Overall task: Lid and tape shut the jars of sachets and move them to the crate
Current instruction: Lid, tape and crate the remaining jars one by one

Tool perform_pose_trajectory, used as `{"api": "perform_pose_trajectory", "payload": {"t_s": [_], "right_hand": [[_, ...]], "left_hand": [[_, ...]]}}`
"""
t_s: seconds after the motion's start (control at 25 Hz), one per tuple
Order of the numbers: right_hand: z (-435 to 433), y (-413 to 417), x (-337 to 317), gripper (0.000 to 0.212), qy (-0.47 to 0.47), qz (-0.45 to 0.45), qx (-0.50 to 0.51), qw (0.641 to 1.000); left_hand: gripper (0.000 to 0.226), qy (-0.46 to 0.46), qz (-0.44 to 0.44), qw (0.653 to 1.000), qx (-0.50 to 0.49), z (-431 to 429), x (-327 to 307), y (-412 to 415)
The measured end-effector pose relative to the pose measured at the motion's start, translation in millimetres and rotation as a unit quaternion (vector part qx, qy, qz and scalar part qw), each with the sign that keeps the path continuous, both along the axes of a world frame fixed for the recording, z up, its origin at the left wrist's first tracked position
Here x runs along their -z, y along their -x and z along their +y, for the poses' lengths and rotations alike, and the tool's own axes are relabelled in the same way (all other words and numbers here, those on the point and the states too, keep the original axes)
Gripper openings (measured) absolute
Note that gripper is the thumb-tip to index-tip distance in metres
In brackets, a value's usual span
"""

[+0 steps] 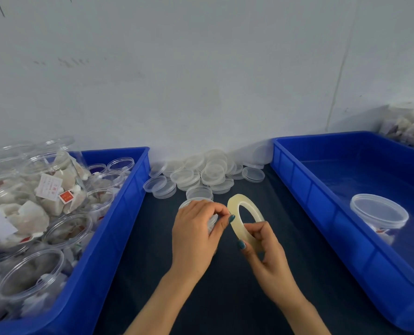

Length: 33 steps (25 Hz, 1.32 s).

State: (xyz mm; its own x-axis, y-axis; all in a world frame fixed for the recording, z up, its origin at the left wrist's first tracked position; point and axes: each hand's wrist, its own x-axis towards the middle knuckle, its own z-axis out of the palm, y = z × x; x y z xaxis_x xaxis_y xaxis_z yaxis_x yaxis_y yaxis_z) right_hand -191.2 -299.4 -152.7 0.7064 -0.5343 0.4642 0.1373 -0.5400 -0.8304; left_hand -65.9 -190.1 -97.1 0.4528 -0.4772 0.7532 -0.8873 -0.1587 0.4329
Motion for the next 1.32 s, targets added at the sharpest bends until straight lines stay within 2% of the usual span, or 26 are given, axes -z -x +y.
{"api": "perform_pose_trajectory", "payload": {"t_s": [0.08,0.16,0.2,0.32,0.48,0.64,0.72,0.8,0.88,1.32], "right_hand": [[-1.4,-4.1,-1.2,0.02,0.107,0.023,0.062,0.992],[-2.8,-9.5,-5.8,0.01,0.225,0.049,0.129,0.964],[-2.9,-12.4,-8.2,0.012,0.279,0.061,0.158,0.945],[-3.2,-17.9,-13.9,0.042,0.374,0.079,0.229,0.895],[-12.4,-22.0,-22.1,0.059,0.396,0.086,0.277,0.871],[-16.2,-27.6,-21.2,0.069,0.408,0.097,0.285,0.862],[-21.1,-26.5,-19.2,0.068,0.408,0.114,0.288,0.859],[-25.8,-24.9,-17.6,0.065,0.399,0.131,0.297,0.858],[-26.6,-26.6,-15.0,0.065,0.387,0.144,0.304,0.858],[-24.5,-48.5,-16.1,0.059,0.363,0.152,0.307,0.867]], "left_hand": [[0.01,-0.024,-0.017,1.0,-0.005,4.2,1.0,4.2],[0.009,-0.044,-0.039,0.998,-0.018,8.4,5.9,11.8],[0.006,-0.043,-0.031,0.998,-0.028,10.5,8.9,15.6],[0.009,-0.02,0.032,0.997,-0.068,15.5,15.5,21.6],[0.01,-0.022,0.04,0.994,-0.102,27.2,25.0,21.1],[0.006,0.021,0.109,0.985,-0.135,45.6,33.4,9.9],[0.011,0.036,0.128,0.979,-0.155,55.6,37.3,2.5],[0.005,0.044,0.152,0.973,-0.169,62.9,42.6,-3.5],[0.013,0.044,0.173,0.969,-0.172,65.4,47.5,-6.9],[0.007,0.046,0.198,0.962,-0.182,47.1,52.1,-30.4]]}}
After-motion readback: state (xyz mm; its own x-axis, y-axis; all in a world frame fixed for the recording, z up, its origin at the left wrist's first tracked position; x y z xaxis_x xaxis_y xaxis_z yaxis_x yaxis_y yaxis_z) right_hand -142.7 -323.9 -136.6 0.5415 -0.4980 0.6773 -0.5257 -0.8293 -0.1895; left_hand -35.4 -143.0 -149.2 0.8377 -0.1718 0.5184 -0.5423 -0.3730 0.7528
